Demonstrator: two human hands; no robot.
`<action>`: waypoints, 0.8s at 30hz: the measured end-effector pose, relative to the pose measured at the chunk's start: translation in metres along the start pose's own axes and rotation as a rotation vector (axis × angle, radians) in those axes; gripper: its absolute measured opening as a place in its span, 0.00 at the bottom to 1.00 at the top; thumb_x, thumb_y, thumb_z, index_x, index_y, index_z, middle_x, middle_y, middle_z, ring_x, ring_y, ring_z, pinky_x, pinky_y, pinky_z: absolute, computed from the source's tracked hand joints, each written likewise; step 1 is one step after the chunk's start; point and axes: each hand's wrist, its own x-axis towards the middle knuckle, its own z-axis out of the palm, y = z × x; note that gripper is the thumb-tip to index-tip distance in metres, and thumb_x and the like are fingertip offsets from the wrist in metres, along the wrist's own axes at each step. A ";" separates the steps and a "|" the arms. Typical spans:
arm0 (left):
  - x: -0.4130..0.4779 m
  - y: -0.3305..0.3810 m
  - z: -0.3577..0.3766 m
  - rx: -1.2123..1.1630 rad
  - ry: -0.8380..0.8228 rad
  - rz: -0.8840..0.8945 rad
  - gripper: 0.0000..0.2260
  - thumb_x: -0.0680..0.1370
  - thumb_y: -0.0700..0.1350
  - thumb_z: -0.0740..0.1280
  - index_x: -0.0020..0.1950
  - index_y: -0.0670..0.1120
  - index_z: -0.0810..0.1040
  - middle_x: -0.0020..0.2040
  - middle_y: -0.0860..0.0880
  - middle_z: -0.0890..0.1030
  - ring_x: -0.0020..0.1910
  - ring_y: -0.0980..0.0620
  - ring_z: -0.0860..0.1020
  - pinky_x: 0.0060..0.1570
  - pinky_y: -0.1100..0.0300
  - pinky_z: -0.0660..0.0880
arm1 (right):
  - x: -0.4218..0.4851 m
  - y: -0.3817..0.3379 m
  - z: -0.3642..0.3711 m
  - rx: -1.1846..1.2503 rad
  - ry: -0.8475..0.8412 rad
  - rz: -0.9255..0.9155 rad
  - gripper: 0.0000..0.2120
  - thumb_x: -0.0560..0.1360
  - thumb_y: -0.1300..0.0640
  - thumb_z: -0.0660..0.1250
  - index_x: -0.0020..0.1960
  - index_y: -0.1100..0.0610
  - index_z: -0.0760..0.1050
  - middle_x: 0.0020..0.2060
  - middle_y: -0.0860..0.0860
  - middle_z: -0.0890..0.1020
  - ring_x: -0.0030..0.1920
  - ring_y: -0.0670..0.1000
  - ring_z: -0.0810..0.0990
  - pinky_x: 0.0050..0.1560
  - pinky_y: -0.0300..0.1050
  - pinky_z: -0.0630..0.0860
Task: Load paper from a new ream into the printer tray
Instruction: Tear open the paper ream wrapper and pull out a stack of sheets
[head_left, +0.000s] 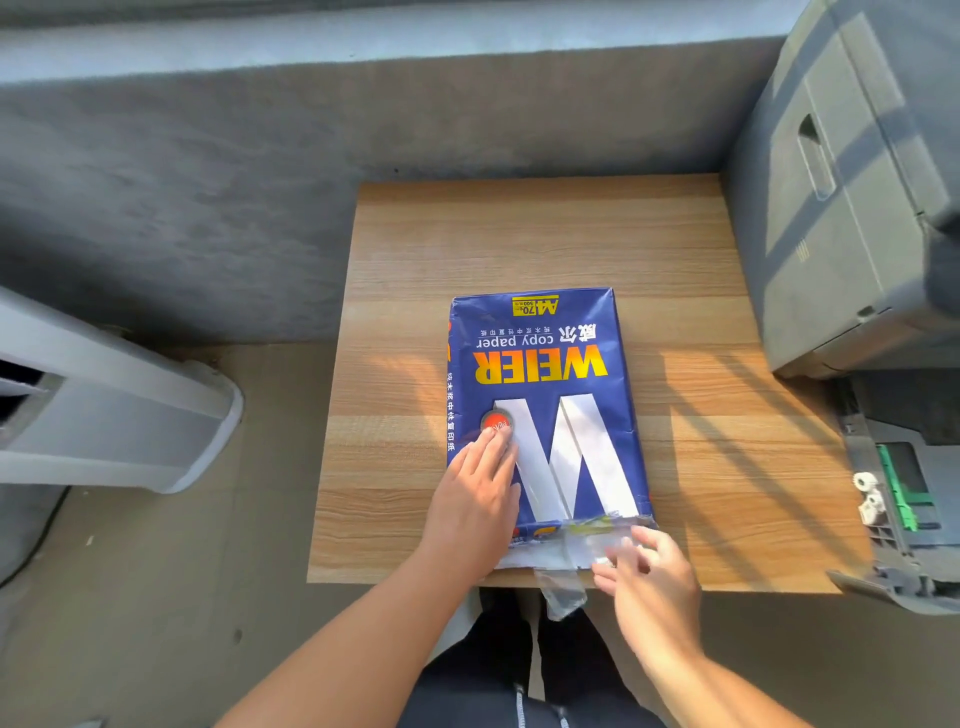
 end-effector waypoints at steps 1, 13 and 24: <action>-0.001 0.000 -0.001 -0.006 0.004 -0.005 0.23 0.82 0.48 0.50 0.74 0.40 0.63 0.77 0.42 0.63 0.76 0.45 0.59 0.71 0.48 0.63 | 0.003 -0.002 0.000 -0.010 0.042 0.021 0.14 0.77 0.59 0.61 0.62 0.56 0.73 0.40 0.51 0.85 0.33 0.51 0.87 0.45 0.54 0.83; -0.009 -0.001 -0.011 0.001 -0.003 -0.019 0.23 0.81 0.50 0.52 0.74 0.42 0.63 0.77 0.45 0.63 0.76 0.47 0.58 0.73 0.50 0.63 | 0.031 0.003 0.021 0.059 0.238 0.087 0.11 0.71 0.59 0.71 0.53 0.58 0.77 0.39 0.51 0.84 0.35 0.58 0.84 0.42 0.52 0.81; -0.016 -0.008 -0.006 -0.017 -0.053 -0.044 0.25 0.83 0.51 0.51 0.77 0.44 0.54 0.79 0.48 0.57 0.77 0.50 0.52 0.75 0.51 0.57 | 0.036 0.004 0.009 0.168 0.045 0.058 0.06 0.73 0.64 0.70 0.49 0.65 0.78 0.40 0.63 0.84 0.36 0.56 0.81 0.39 0.45 0.77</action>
